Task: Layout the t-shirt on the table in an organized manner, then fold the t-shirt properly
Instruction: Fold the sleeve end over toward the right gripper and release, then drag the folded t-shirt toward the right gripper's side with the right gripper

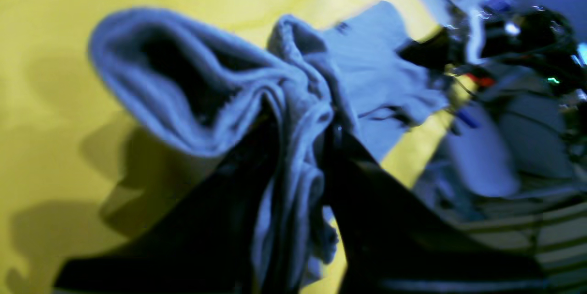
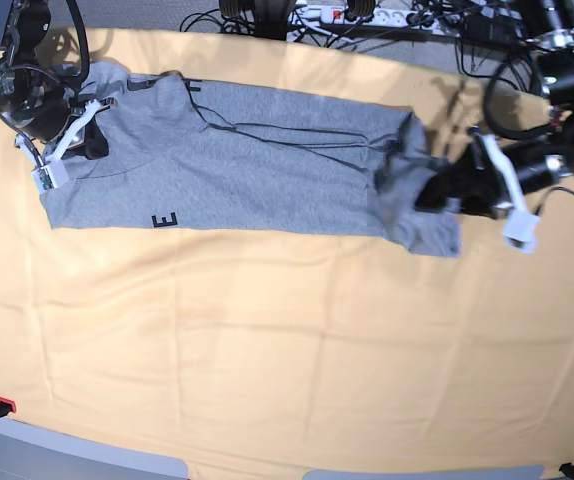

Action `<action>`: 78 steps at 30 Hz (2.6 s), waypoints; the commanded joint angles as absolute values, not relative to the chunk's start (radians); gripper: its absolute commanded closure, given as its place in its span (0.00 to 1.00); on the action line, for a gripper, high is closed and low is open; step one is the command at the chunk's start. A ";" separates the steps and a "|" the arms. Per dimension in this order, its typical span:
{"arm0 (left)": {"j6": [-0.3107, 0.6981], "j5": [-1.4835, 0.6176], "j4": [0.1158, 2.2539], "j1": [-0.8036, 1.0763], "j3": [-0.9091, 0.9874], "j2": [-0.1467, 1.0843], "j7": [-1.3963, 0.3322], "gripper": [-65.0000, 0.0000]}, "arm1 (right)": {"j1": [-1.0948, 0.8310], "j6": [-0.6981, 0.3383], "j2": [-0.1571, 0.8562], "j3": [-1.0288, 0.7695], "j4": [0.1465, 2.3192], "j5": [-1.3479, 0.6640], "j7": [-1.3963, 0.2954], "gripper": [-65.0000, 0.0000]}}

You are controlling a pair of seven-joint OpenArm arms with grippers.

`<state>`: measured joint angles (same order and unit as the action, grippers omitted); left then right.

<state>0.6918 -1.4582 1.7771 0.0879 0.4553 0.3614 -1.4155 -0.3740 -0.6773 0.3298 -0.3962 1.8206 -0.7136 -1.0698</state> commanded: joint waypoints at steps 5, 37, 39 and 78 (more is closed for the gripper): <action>0.698 -1.484 1.793 0.066 0.366 0.300 -1.396 1.00 | -0.374 -0.677 0.338 -0.397 1.831 -0.701 -1.097 1.00; 0.698 -1.335 1.793 0.019 0.167 0.078 -1.335 0.38 | -0.374 -0.698 0.338 -0.397 1.831 -0.702 -1.127 1.00; 0.698 -1.359 1.793 0.019 0.166 0.078 -1.337 0.37 | -0.374 -0.698 0.338 -0.397 1.831 -0.702 -1.131 1.00; 0.698 -1.290 1.793 -0.003 0.474 0.520 -1.365 1.00 | -0.356 -0.648 0.347 -0.587 2.119 -0.588 -1.077 0.63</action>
